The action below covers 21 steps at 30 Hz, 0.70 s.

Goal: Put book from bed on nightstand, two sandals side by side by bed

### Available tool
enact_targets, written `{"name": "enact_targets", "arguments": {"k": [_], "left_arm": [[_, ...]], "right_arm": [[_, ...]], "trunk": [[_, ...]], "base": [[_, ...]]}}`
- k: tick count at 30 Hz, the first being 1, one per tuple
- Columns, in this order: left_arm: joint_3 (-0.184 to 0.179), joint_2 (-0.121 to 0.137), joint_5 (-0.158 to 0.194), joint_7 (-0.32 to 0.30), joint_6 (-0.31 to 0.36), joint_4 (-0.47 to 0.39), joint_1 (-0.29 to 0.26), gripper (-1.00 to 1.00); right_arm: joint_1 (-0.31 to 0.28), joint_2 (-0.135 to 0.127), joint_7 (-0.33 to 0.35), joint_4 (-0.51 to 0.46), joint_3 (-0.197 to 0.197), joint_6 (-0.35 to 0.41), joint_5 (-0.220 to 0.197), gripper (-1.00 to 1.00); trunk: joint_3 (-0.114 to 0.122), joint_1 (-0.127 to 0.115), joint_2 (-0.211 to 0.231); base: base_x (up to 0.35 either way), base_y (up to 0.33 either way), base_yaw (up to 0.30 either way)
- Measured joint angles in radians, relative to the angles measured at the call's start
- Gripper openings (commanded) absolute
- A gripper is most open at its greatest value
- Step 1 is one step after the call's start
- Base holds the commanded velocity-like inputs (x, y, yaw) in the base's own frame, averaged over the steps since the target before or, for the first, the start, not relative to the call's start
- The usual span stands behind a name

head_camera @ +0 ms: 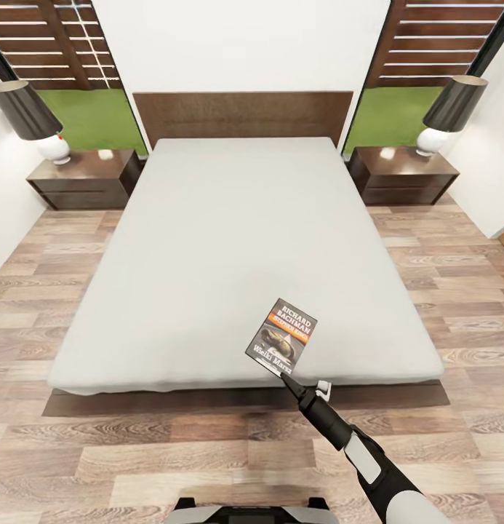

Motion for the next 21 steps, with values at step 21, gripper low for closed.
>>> {"name": "enact_targets", "arguments": {"k": [21], "left_arm": [[0.000, 0.000, 0.000, -0.001, -0.005, 0.000, 0.000, 1.00]], "right_arm": [[0.000, -0.002, 0.006, 0.000, -0.005, -0.001, -0.005, -1.00]], "trunk": [[0.034, 0.000, 0.000]], "base": [[0.000, 0.000, 0.000]]}}
